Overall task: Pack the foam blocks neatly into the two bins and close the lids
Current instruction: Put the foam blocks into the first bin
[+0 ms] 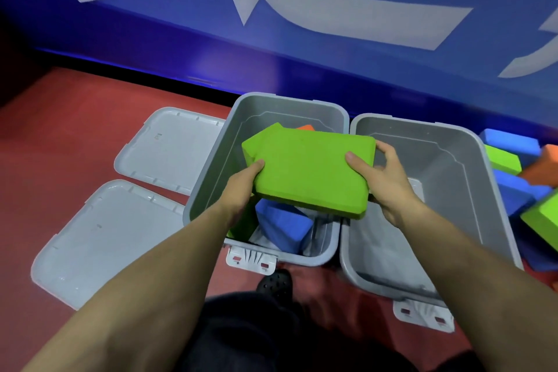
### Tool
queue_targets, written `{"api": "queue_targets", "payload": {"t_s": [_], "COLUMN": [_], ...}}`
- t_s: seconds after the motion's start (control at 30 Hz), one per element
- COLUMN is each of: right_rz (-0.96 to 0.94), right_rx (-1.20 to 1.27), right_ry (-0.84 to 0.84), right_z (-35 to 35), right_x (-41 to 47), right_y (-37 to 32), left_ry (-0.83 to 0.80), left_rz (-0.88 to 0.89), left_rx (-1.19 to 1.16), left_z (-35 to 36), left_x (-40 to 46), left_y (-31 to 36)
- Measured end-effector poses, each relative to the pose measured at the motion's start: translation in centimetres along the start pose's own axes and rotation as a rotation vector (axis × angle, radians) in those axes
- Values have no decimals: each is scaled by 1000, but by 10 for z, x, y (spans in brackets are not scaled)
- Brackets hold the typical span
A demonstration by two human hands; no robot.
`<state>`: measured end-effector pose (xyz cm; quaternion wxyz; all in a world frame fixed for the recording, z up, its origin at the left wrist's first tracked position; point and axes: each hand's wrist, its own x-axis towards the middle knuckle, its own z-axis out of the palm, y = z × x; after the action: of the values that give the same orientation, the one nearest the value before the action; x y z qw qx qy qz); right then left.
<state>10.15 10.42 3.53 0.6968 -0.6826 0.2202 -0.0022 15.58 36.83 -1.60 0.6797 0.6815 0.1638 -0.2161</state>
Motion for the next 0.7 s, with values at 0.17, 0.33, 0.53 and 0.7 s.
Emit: {"api": "queue_targets", "payload": {"t_s": [0.17, 0.33, 0.53, 0.7], "right_rz": [-291, -363, -419, -461], "right_rx": [-514, -814, -925, -976], "right_ry": [192, 167, 124, 54], "right_z": [17, 32, 40, 46], "right_x": [5, 2, 10, 13], "right_y": [-12, -4, -1, 1], "left_ry": [-92, -429, -547, -523], "left_rz": [100, 303, 207, 214], "left_rx": [829, 1577, 1668, 1834], "left_z": [2, 6, 28, 21], "left_x": [23, 34, 46, 50], "left_y": [-33, -55, -59, -66]}}
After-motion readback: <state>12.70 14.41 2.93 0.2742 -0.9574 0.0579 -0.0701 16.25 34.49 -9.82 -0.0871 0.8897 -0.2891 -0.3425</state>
